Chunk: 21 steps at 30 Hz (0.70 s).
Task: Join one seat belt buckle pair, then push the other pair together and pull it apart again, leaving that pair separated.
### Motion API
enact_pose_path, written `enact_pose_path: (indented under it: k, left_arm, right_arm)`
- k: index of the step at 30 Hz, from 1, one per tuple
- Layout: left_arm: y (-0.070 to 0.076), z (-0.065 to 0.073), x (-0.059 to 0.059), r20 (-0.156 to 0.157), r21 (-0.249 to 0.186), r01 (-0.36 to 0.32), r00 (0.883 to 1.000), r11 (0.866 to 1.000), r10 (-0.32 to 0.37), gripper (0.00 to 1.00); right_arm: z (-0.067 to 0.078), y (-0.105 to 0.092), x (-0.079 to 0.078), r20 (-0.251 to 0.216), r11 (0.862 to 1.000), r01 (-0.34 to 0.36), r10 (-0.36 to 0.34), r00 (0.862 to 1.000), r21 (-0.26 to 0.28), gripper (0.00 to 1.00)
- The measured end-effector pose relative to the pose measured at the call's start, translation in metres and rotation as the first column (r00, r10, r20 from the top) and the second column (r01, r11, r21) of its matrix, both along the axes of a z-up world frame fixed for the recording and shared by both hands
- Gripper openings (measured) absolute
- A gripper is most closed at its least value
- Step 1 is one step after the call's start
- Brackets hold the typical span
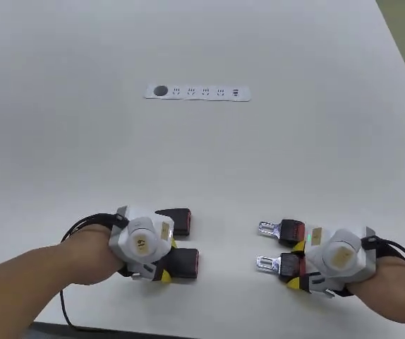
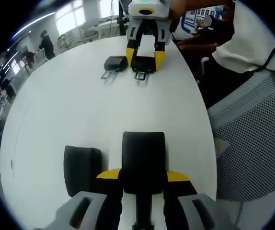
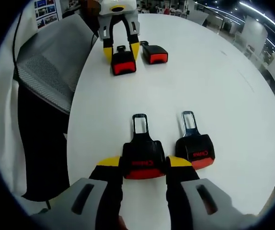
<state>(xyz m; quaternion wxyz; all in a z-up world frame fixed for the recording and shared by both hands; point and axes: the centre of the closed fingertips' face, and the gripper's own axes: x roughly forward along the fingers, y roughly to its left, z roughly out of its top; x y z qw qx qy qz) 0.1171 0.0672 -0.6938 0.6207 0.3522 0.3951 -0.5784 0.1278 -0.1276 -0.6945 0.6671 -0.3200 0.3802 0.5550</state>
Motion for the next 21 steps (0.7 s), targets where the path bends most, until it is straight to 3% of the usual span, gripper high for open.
enact_pose_path:
  k: [21]
  left_arm:
    - [-0.002, 0.001, 0.001, 0.003, 0.005, 0.022, 1.000, 1.000, -0.023, 0.33]
  right_arm:
    - [-0.001, 0.091, -0.003, 0.011, 1.000, -0.030, 0.030, 0.999, -0.004, 0.34]
